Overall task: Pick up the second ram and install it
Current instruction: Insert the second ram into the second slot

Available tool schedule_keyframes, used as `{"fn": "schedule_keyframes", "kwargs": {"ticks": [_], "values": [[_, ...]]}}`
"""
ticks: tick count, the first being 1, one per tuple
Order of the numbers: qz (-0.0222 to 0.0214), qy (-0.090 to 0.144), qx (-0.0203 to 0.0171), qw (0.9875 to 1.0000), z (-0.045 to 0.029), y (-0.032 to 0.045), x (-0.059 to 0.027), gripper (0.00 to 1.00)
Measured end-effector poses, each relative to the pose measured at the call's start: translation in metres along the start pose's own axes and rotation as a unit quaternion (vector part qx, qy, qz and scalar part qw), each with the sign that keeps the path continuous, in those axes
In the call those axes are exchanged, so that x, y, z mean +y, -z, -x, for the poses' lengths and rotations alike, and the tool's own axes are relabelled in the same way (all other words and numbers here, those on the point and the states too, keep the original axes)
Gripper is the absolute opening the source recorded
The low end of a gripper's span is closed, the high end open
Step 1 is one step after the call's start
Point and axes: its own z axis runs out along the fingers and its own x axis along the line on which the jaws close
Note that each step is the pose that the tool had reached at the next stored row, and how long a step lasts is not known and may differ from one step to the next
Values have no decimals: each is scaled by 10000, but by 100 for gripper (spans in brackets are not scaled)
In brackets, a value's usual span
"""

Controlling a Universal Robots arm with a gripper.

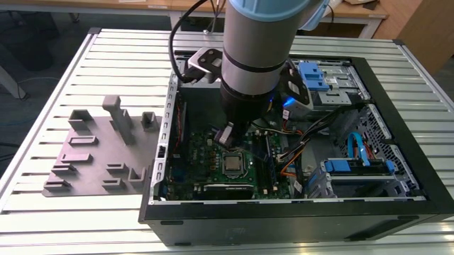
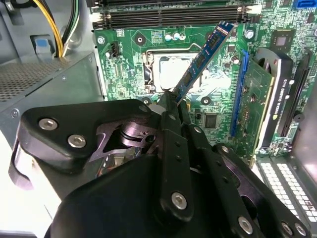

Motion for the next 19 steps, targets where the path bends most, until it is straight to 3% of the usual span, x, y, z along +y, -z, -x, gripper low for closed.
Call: {"fn": "schedule_keyframes", "kwargs": {"ticks": [19], "values": [[-35,-515,-33,9987,0,-2,0,11]]}}
